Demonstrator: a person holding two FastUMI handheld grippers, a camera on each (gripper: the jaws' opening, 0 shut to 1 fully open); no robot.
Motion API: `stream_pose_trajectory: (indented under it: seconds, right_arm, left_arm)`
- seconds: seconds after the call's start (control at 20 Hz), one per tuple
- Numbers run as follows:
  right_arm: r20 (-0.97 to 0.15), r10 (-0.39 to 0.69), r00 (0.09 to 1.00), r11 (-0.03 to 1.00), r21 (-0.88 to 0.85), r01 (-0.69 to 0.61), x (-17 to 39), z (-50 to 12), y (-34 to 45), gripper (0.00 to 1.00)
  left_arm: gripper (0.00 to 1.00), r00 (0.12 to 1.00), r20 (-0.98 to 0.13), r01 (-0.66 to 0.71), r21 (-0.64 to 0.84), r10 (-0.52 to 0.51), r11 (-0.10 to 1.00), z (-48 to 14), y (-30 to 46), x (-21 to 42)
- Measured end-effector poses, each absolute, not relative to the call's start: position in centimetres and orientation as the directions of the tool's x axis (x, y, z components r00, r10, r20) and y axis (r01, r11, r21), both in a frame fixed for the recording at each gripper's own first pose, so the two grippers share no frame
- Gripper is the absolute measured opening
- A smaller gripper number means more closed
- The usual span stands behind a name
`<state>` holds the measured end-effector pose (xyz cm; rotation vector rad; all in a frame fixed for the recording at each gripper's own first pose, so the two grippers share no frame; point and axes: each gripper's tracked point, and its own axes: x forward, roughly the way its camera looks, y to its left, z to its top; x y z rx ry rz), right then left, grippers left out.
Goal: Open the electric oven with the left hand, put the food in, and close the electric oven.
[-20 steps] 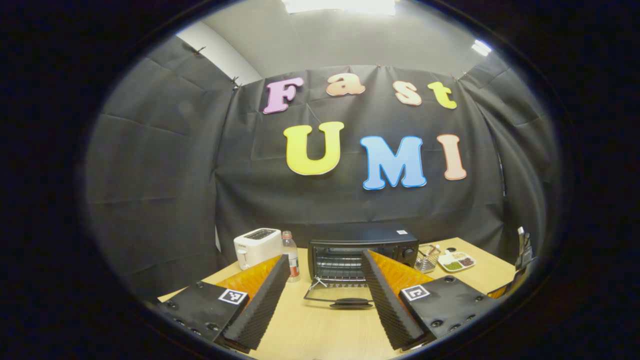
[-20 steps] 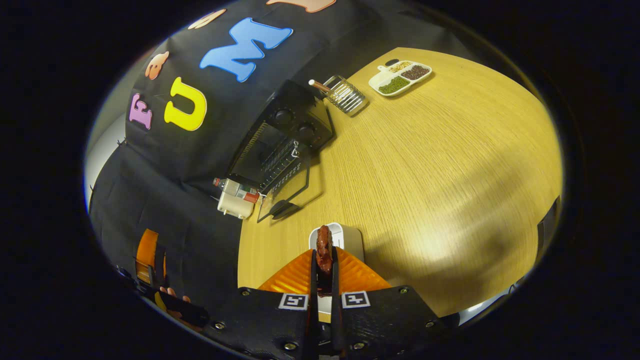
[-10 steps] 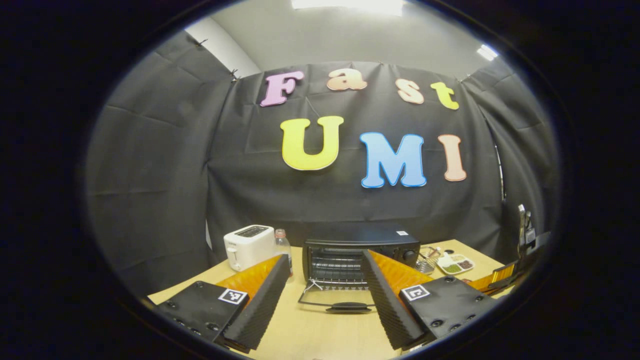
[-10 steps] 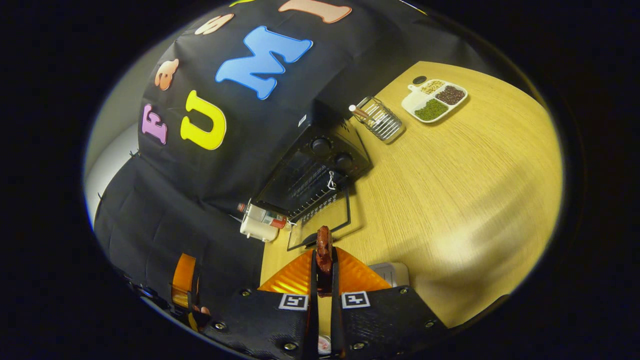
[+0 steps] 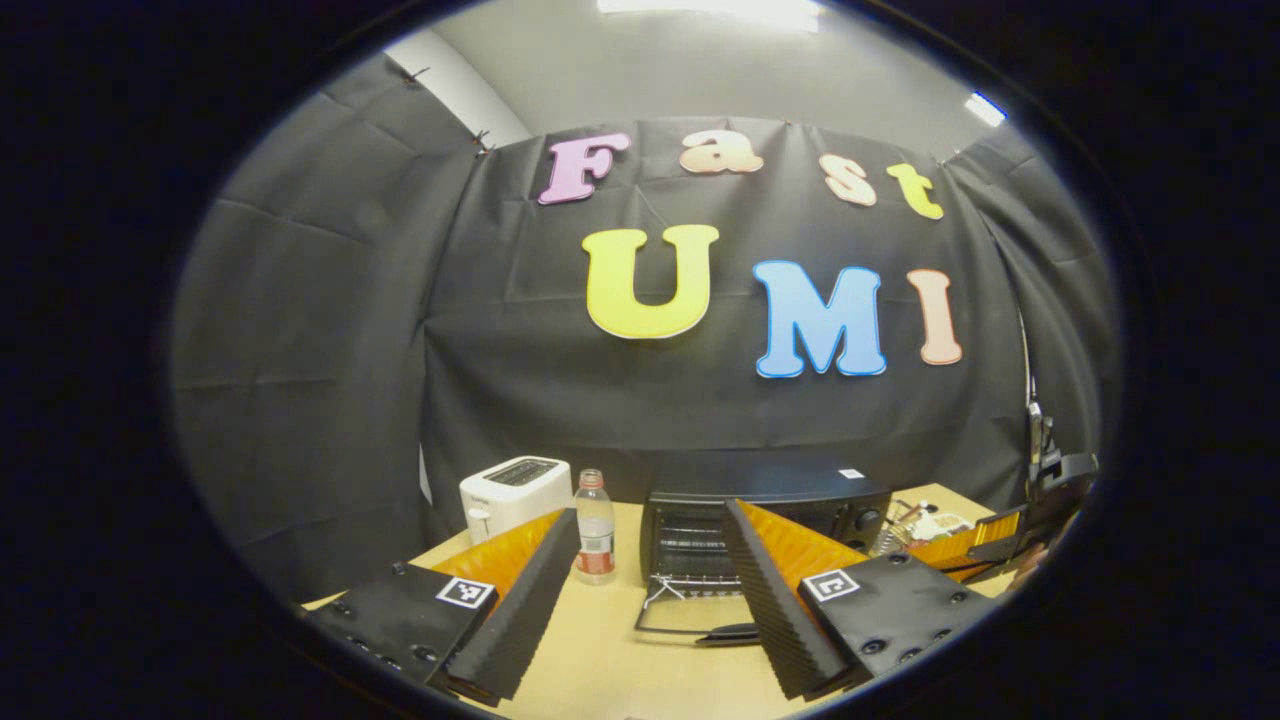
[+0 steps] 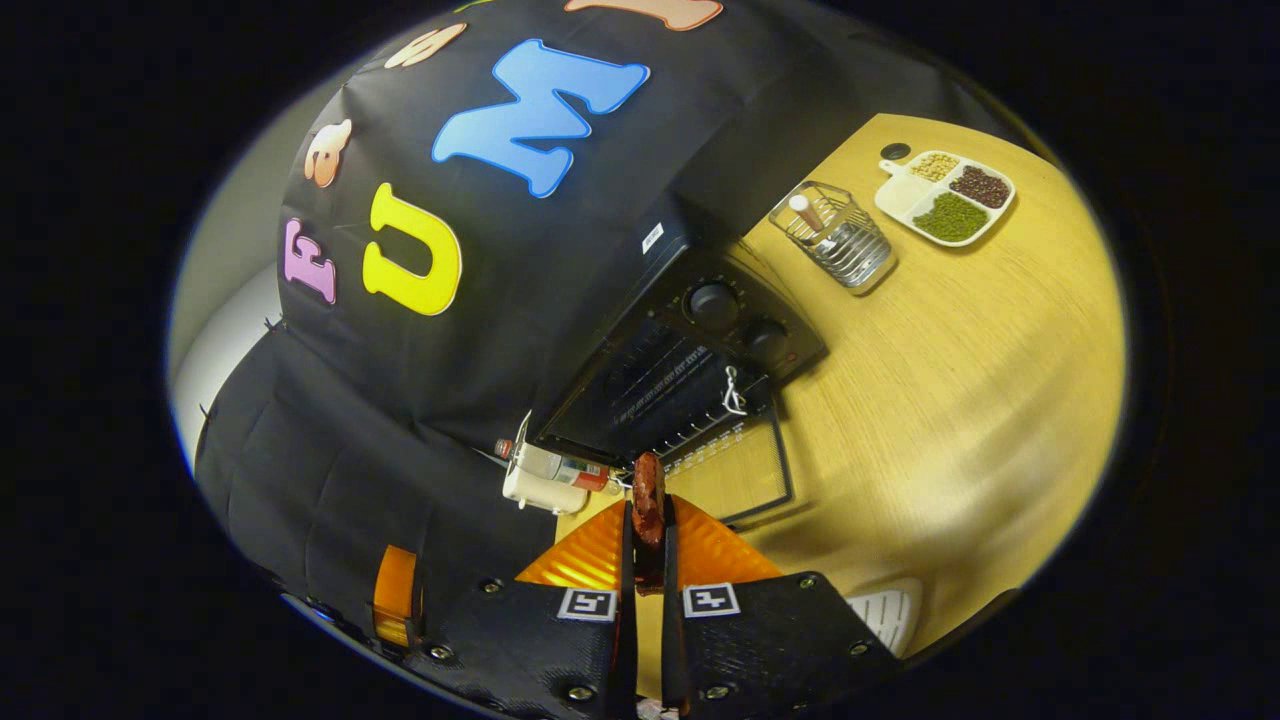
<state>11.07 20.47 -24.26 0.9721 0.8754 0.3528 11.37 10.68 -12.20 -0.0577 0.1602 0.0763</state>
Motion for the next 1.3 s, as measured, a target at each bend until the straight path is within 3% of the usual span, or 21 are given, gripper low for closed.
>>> stream_pose_trajectory:
  seconds: [0.6, 1.15, 1.3]
  right_arm:
    - [-0.452, 0.583, 0.676, 0.531, 0.841, 0.105, 19.7, -27.4, 27.1, 0.1]
    - [-0.426, 0.532, 0.732, 0.525, 0.844, 0.11, 25.0, -30.3, 29.3, 0.1]
    - [-0.432, 0.516, 0.74, 0.541, 0.834, 0.11, 25.5, -30.8, 29.2, 0.09]
  left_arm:
    - [1.0, 0.975, -0.194, -0.11, -0.006, 0.106, 0.994, -14.3, 17.1, 15.4]
    - [1.0, 0.952, -0.237, -0.193, 0.02, 0.193, 0.981, -16.5, 22.9, 14.8]
    - [0.96, 0.95, -0.244, -0.191, 0.032, 0.193, 0.981, -16.8, 22.9, 14.9]
